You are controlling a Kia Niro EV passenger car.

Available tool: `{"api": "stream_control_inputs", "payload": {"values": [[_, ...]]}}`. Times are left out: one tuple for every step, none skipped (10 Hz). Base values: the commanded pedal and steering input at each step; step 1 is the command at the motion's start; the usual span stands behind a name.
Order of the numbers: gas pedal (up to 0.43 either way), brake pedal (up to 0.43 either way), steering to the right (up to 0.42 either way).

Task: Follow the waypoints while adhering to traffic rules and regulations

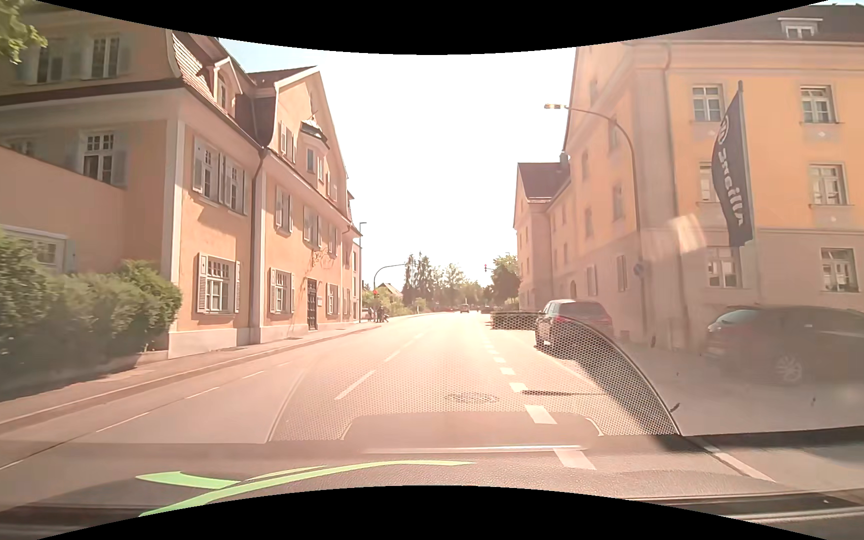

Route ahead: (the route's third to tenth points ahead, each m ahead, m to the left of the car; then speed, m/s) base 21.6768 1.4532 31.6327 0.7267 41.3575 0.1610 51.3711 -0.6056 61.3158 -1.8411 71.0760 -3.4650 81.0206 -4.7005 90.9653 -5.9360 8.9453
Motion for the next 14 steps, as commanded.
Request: {"api": "stream_control_inputs", "payload": {"values": [[0.0, 0.0, 0.017], [0.0, 0.0, 0.017], [0.0, 0.0, 0.017], [0.0, 0.0, 0.016], [0.0, 0.0, 0.016], [0.0, 0.0, 0.016], [0.0, 0.0, 0.016], [0.0, 0.0, 0.015], [0.0, 0.0, 0.016], [0.0, 0.0, 0.015], [0.0, 0.0, 0.015], [0.0, 0.0, 0.015], [0.0, 0.0, 0.015], [0.0, 0.0, 0.015]]}}
